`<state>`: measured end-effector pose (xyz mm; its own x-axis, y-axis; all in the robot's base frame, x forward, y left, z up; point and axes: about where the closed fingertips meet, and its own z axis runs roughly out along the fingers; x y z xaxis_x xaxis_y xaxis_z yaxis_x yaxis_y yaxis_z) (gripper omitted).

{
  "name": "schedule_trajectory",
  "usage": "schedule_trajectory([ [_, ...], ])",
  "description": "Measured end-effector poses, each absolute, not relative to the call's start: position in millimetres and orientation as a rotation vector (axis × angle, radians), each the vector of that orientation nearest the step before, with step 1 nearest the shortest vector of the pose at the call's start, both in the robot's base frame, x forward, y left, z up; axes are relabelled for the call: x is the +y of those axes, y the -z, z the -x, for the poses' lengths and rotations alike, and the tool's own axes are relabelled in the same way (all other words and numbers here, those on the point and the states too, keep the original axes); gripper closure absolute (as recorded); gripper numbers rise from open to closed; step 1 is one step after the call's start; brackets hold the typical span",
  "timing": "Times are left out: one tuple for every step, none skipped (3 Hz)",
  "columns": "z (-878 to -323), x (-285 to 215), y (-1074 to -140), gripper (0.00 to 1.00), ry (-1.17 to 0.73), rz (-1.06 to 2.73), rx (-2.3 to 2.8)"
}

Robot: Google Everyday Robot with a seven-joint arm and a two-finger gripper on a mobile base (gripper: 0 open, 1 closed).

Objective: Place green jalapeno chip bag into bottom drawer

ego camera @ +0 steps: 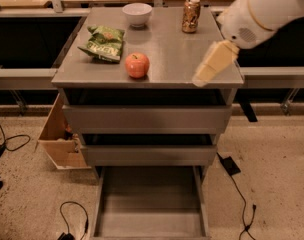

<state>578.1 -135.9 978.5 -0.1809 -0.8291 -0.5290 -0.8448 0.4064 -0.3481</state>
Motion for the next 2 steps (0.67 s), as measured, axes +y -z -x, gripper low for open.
schedule_trajectory([
  [-638.8,-69.4,-993.8,0.00,-0.097,1.324,1.925],
  [-638.9,-69.4,-993.8,0.00,-0.097,1.324,1.924],
])
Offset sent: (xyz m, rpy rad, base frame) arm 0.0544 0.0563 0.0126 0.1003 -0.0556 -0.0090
